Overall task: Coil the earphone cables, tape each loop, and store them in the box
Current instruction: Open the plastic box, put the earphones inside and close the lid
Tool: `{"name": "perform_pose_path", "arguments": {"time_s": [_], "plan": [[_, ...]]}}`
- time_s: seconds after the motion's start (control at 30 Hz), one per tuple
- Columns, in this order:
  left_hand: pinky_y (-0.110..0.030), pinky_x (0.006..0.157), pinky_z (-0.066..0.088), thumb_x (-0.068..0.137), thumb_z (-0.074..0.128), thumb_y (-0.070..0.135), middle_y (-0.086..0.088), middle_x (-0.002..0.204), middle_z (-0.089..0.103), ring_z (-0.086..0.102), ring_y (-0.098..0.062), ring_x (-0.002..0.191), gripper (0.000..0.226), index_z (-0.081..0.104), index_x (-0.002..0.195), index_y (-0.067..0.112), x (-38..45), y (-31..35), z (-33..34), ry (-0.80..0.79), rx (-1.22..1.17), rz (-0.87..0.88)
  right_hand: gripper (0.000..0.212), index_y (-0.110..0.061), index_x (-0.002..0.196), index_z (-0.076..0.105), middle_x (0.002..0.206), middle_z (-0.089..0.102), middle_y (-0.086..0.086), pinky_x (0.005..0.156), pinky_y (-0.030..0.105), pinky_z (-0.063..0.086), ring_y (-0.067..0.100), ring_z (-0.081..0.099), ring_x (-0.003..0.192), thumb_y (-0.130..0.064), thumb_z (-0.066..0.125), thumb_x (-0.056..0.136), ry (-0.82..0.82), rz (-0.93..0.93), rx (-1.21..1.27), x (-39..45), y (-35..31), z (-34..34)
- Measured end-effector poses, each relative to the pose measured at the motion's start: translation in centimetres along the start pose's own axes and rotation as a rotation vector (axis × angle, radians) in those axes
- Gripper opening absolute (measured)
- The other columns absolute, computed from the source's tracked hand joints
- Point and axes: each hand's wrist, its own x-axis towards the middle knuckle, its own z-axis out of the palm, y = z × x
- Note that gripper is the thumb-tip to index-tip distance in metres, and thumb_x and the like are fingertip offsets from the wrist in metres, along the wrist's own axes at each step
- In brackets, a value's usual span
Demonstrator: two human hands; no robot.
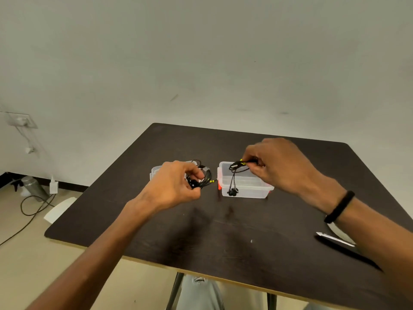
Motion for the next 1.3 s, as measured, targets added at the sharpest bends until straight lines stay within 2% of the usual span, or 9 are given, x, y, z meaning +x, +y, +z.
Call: {"name": "perform_pose_path", "arguments": {"time_s": [0.1,0.2,0.33,0.43,0.53,0.73,0.93,1.1,1.3], "plan": [[-0.01,0.064,0.051,0.079,0.078,0.011,0.018,0.062,0.067,0.071,-0.009,0.062,0.024,0.077,0.099,0.024,1.2,1.6,0.1,0.019,-0.041,0.037,0.012,-0.023,0.094,0.078,0.067,0.059,-0.014,0.063,0.033,0.045,0.018,0.061,0.072,-0.015,0.07,0.091,0.034,0.008,0.017,0.8,0.7,-1.1],[-0.013,0.068,0.056,0.078,0.079,0.015,0.013,0.072,0.071,0.071,-0.009,0.064,0.023,0.077,0.1,0.023,2.3,3.1,0.1,0.033,-0.063,0.079,0.013,-0.023,0.094,0.08,0.059,0.047,-0.023,0.06,0.028,0.037,0.012,0.056,0.065,-0.013,0.073,0.089,0.065,0.036,0.032,1.1,1.4,-2.1],[-0.012,0.065,0.054,0.072,0.078,0.027,0.021,0.06,0.067,0.065,0.0,0.056,0.027,0.076,0.099,0.022,3.4,4.2,-0.1,0.02,-0.121,0.088,0.013,-0.024,0.089,0.082,0.055,0.053,-0.021,0.054,0.013,0.036,0.004,0.056,0.056,-0.012,0.078,0.085,0.082,0.063,0.151,1.0,1.9,-3.5],[-0.017,0.069,0.058,0.076,0.08,0.021,0.016,0.07,0.072,0.068,-0.005,0.059,0.025,0.077,0.101,0.024,3.8,3.9,0.0,0.022,-0.12,0.067,0.011,-0.028,0.086,0.081,0.062,0.065,-0.017,0.057,0.014,0.043,0.004,0.061,0.063,-0.017,0.083,0.086,-0.024,0.046,0.244,0.4,2.2,-3.9],[-0.021,0.073,0.061,0.079,0.08,0.018,0.007,0.093,0.077,0.074,-0.014,0.07,0.026,0.076,0.103,0.028,3.6,3.0,0.2,0.02,-0.097,0.044,0.009,-0.025,0.088,0.082,0.064,0.063,-0.031,0.057,0.012,0.042,0.002,0.06,0.063,-0.016,0.083,0.086,-0.129,0.0,0.295,-0.5,2.3,-3.0],[-0.008,0.063,0.052,0.081,0.079,0.013,0.005,0.094,0.078,0.075,-0.016,0.069,0.027,0.076,0.105,0.026,2.8,2.2,0.7,-0.012,-0.109,0.015,0.01,-0.025,0.089,0.082,0.062,0.066,-0.014,0.056,0.014,0.04,0.005,0.056,0.054,-0.015,0.083,0.086,-0.254,-0.012,0.434,-2.0,2.8,-0.6],[-0.015,0.068,0.058,0.081,0.079,0.013,0.004,0.092,0.077,0.074,-0.02,0.069,0.025,0.076,0.102,0.026,3.5,2.9,1.0,-0.011,-0.13,0.07,0.006,-0.019,0.09,0.083,0.077,0.077,-0.004,0.059,0.023,0.044,0.009,0.054,0.06,-0.018,0.086,0.085,-0.157,0.061,0.685,-2.5,4.2,-2.8],[-0.019,0.07,0.059,0.08,0.08,0.013,0.004,0.086,0.077,0.072,-0.015,0.063,0.026,0.076,0.102,0.026,5.1,3.3,1.3,-0.01,-0.135,0.074,0.008,-0.023,0.091,0.083,0.074,0.075,-0.006,0.062,0.033,0.047,0.012,0.054,0.061,-0.018,0.086,0.085,-0.034,0.08,0.618,-2.4,6.1,-5.9],[-0.014,0.066,0.055,0.077,0.082,0.014,0.011,0.082,0.073,0.063,0.001,0.055,0.027,0.078,0.102,0.025,6.7,3.7,2.8,-0.081,-0.052,0.119,0.01,-0.028,0.086,0.082,0.07,0.072,-0.016,0.058,0.025,0.047,0.005,0.056,0.057,-0.018,0.085,0.084,0.022,0.115,0.423,-1.5,6.7,-5.6]]}}
